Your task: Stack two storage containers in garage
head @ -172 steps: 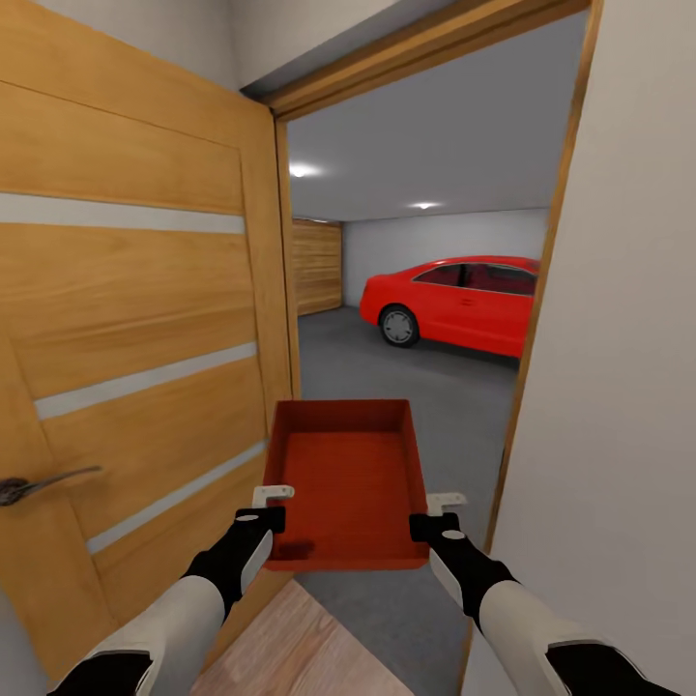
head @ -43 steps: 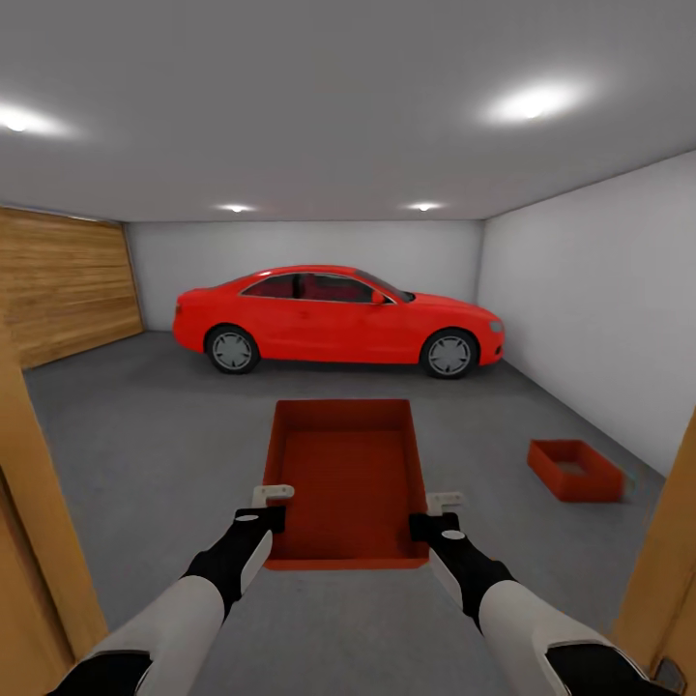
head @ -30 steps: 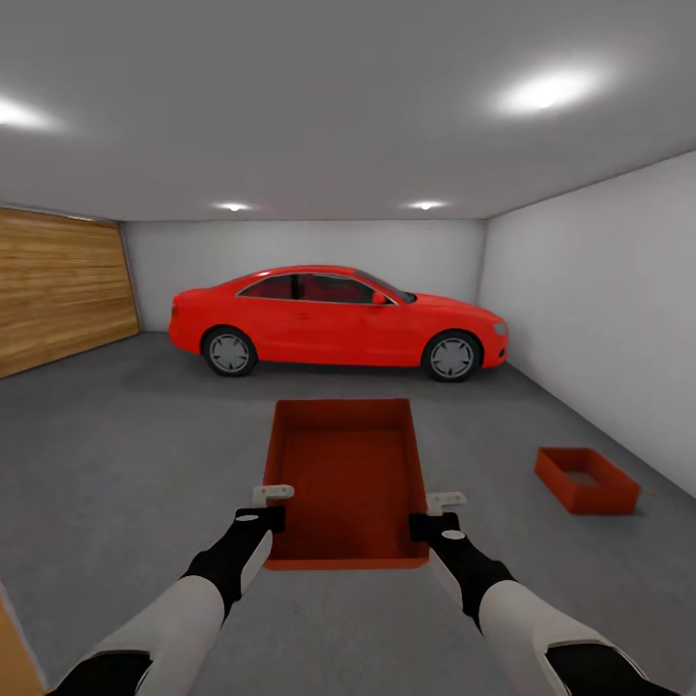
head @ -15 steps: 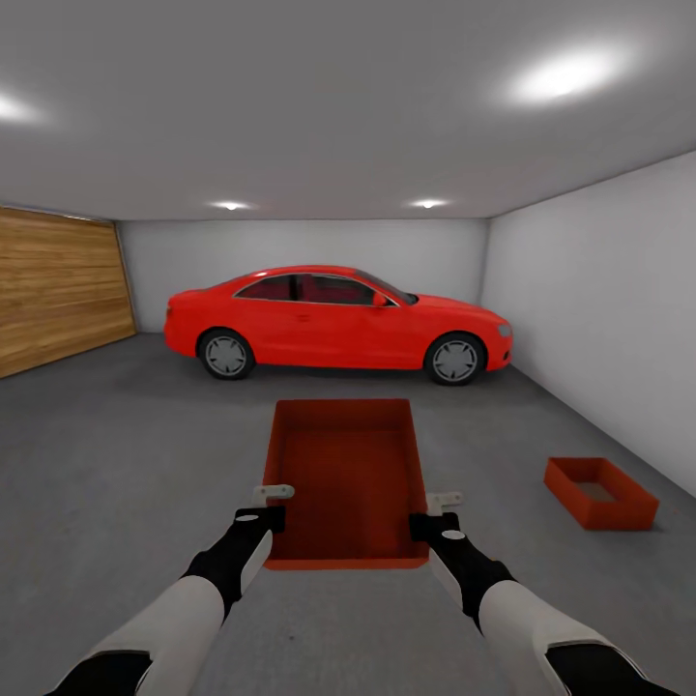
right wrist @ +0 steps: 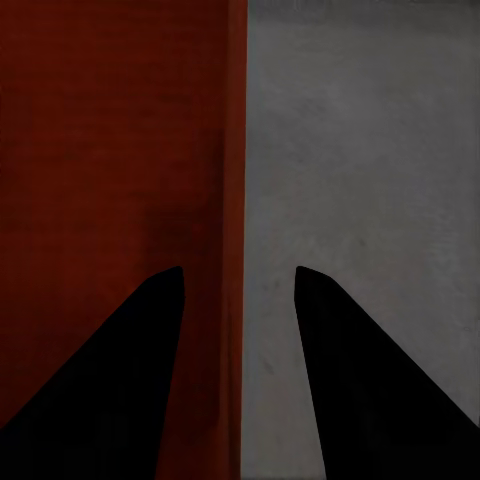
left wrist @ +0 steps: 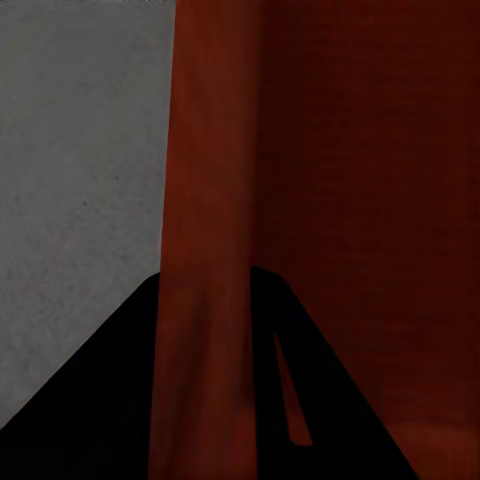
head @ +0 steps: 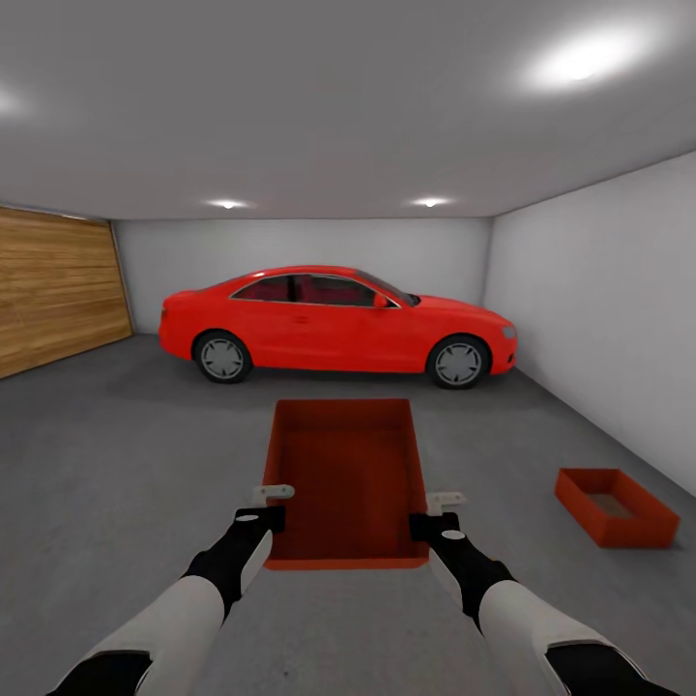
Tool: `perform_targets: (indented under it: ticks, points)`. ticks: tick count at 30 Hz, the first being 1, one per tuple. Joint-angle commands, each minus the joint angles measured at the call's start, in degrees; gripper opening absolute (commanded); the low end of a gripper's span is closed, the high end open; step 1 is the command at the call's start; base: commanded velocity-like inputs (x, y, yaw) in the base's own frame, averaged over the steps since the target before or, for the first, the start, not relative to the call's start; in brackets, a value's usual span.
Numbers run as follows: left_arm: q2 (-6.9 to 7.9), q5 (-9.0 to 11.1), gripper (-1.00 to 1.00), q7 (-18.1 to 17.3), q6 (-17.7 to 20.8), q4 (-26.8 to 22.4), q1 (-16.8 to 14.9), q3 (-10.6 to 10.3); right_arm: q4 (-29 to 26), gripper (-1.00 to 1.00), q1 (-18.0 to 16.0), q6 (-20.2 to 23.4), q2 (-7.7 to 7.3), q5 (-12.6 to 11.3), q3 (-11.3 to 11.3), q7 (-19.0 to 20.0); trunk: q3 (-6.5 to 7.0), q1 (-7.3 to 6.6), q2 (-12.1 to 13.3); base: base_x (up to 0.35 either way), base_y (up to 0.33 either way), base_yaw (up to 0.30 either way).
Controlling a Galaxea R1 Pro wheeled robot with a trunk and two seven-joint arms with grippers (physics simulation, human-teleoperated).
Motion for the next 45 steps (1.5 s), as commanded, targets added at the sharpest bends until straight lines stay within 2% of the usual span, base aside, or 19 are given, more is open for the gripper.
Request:
perform_targets:
  ticks: [1,45]
  points:
    - [-0.11,-0.2,-1.00,-0.1,-3.9,-0.2,0.0,0.2,0.1,-1.00,0.0,0.1,0.42,-0.7,-0.1,0.1,-0.03,0.05,0.0,0.322,0.000,0.000]
    - [-0.11,-0.2,-1.00,-0.1,-3.9,-0.1,0.0,0.2,0.1,-1.00,0.1,0.0,0.29,-0.7,-0.1,0.1,-0.03,0.05,0.0,0.321,0.000,0.000]
